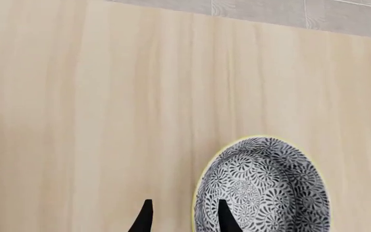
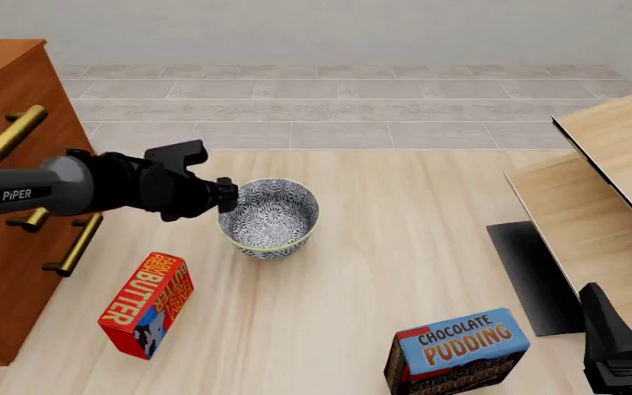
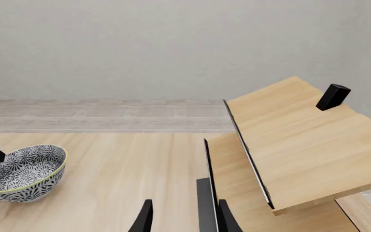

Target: Close the top drawer of the cabinet and put the bowl on top of it.

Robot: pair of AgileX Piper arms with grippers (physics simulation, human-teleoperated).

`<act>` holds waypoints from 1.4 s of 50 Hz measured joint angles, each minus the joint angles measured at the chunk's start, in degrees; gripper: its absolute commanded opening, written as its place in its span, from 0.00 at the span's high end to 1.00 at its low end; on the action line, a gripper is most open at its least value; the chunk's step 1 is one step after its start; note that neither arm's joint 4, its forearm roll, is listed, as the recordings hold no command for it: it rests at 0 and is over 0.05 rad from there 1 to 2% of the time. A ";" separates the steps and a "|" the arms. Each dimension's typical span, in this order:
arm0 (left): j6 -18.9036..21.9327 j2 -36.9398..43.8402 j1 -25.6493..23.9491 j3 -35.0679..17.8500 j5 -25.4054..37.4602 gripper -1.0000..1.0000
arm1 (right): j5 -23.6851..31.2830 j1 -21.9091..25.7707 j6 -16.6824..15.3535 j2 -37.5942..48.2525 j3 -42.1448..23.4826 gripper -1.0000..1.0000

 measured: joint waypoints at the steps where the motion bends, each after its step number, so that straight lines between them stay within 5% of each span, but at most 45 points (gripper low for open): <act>1: -0.05 0.16 -0.02 -0.04 -0.05 0.00 | 0.00 0.00 0.00 0.00 0.00 0.00; 70: -0.22 7.14 -0.57 -1.82 -1.69 0.00 | 0.00 0.00 0.01 0.00 0.00 0.00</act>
